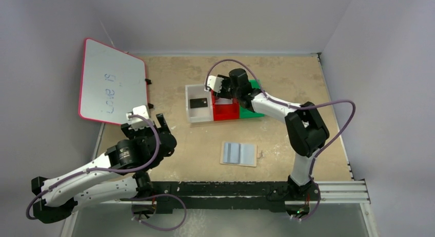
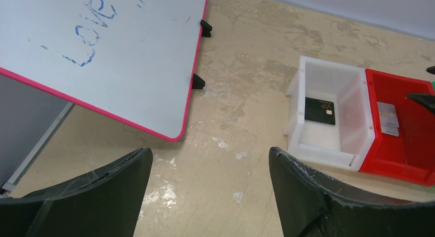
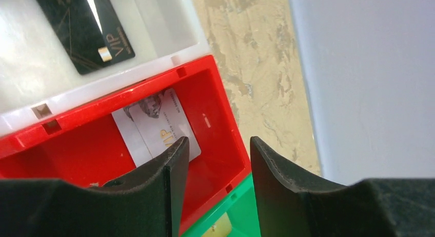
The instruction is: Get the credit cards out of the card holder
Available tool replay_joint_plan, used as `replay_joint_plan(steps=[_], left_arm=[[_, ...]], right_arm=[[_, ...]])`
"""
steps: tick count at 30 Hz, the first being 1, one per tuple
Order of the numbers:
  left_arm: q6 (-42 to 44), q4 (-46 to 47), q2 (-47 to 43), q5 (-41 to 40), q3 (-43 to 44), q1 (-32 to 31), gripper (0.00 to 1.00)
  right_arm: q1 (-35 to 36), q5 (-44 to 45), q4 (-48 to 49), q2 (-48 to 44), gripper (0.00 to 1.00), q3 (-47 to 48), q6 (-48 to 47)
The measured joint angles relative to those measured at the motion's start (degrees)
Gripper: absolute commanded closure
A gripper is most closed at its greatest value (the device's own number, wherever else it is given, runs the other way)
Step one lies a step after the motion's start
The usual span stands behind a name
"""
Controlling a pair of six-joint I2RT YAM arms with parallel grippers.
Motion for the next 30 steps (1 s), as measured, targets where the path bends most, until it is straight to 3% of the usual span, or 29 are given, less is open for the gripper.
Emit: replay_joint_plan(steps=[3, 6, 12, 20, 30], left_arm=[[-0.3, -0.5, 0.0, -0.2, 0.2, 0.0, 0.16], [-1.1, -1.1, 0.0, -0.6, 0.2, 0.0, 0.16], [-1.8, -1.9, -0.1, -1.1, 0.2, 0.0, 0.16], [-3.2, -3.3, -0.1, -1.4, 0.7, 0.0, 0.17], [-3.3, -3.5, 0.4, -1.6, 0.8, 0.0, 0.17]], right_arm=[[0.0, 0.1, 3.0, -2.5, 0.50, -2.0, 6.0], [0.0, 0.2, 5.6, -5.0, 0.57, -4.2, 13.2], [0.0, 0.2, 7.5, -5.9, 0.92, -5.5, 26.0], [0.0, 0.9, 3.7, -3.4, 0.96, -5.5, 34.9], [0.0, 0.9, -0.6, 0.8, 0.96, -5.6, 37.7]])
